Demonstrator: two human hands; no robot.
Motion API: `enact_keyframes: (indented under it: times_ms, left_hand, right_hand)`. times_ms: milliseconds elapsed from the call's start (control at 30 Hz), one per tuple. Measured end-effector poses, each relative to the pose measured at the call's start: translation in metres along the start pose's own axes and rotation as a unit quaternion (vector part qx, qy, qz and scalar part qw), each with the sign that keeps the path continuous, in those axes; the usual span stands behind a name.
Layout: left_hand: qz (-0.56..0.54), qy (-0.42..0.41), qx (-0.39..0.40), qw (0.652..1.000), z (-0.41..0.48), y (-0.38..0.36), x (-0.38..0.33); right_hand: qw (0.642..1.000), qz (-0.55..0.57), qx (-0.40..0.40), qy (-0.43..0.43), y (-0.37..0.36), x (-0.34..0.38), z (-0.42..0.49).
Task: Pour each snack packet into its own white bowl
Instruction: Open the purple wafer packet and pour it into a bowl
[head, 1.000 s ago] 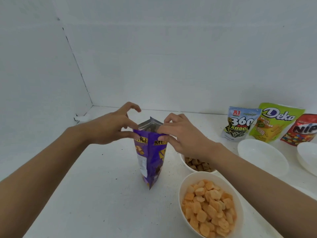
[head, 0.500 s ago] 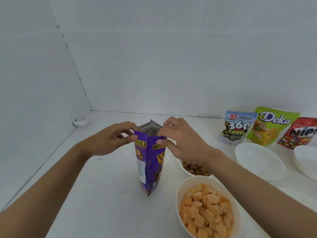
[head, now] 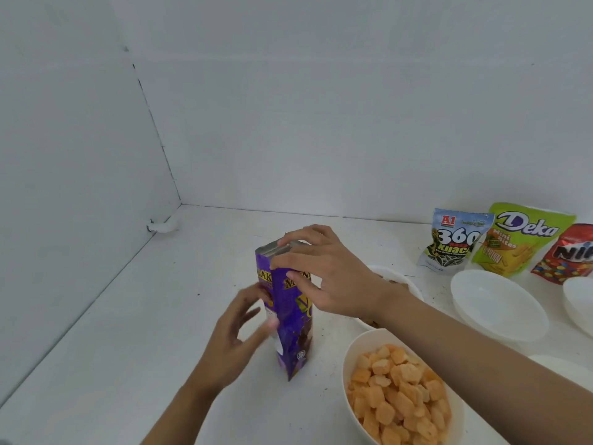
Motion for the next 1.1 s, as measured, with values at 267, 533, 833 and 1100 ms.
enact_keyframes:
  times_ms: [267, 533, 833, 1100]
  left_hand:
    - [0.035, 0.036, -0.031, 0.998, -0.019, -0.001, 0.017]
    - [-0.027, -0.015, -0.05, 0.998, -0.012, 0.012, -0.005]
    - [-0.042, -0.111, -0.167, 0.979, 0.028, 0.03, -0.019]
    - [-0.129, -0.105, -0.172, 0.971, 0.048, -0.006, -0.051]
  right_hand:
    - [0.999, -0.01, 0.003, 0.04, -0.017, 0.015, 0.025]
    - [0.927, 0.191, -0.202, -0.253, -0.008, -0.009, 0.046]
    - [0.911, 0.079, -0.291, -0.281, 0.031, -0.008, 0.075]
    - [0.936, 0.053, -0.214, -0.275, 0.088, -0.021, 0.05]
Point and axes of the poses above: each hand's wrist, its own z-axis towards the middle knuckle, its own y-axis out of the back of the hand, x = y × z, the point moved 2 cm from there along z, towards the middle knuckle, and after that the axes turned 9 degrees about y, right-handed, at the moved point
